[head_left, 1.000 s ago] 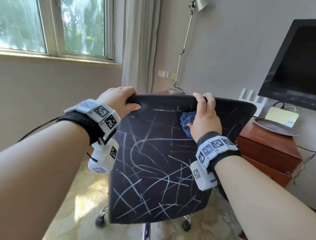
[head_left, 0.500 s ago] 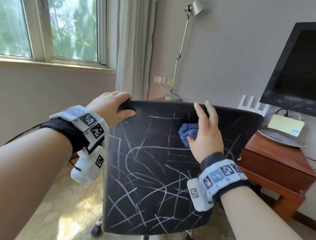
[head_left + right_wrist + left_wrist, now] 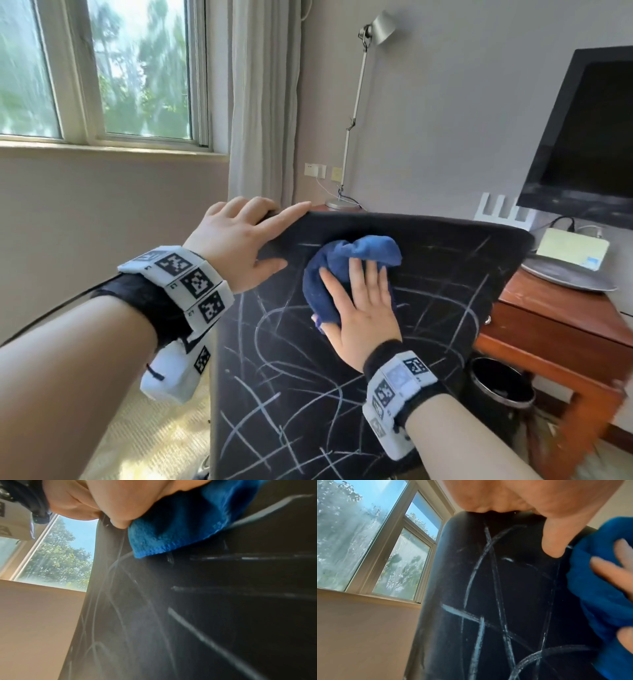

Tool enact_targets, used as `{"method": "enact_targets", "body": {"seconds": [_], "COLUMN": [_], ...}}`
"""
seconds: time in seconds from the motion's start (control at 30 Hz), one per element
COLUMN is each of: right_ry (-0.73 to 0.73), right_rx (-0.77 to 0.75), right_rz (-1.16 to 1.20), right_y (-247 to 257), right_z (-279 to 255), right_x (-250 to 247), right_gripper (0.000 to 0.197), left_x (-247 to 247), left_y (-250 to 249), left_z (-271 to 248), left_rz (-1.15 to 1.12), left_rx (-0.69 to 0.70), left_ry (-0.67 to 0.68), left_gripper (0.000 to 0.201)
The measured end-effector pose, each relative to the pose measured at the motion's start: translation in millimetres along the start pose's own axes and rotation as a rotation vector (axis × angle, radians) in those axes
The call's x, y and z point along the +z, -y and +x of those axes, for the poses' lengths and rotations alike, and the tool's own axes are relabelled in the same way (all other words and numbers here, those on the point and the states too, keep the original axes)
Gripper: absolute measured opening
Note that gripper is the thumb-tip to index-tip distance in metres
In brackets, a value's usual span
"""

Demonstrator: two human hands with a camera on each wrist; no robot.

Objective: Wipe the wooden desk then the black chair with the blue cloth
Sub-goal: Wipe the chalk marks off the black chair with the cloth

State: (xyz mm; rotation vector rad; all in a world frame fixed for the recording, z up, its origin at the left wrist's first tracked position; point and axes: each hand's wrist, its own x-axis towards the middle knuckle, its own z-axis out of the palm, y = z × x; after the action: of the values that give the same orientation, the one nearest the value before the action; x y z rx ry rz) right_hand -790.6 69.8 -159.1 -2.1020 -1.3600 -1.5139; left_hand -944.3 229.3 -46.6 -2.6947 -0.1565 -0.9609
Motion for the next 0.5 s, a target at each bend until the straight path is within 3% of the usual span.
{"method": "enact_targets", "body": {"seconds": [0.27, 0.4, 0.5], "right_ry": [-0.209, -0.2, -0.133], "right_rx": [-0.152, -0.033, -0.025], "right_rz": [-0.059, -0.059, -0.026], "right_y": [-30, -32, -30], "right_z": [57, 29, 13], "right_x": [-12, 3, 4], "right_gripper": [0.068, 0.068, 0.072], "left_x": [10, 11, 11], "left_y": [7, 6, 7], "left_z": [0, 3, 0], "left_rz": [-0.032, -0.035, -0.07], "left_rx": [-0.024, -0.008, -0.024], "left_ry": [-0.044, -0.066, -0.063], "left_gripper": [0.071, 0.069, 0.068]}}
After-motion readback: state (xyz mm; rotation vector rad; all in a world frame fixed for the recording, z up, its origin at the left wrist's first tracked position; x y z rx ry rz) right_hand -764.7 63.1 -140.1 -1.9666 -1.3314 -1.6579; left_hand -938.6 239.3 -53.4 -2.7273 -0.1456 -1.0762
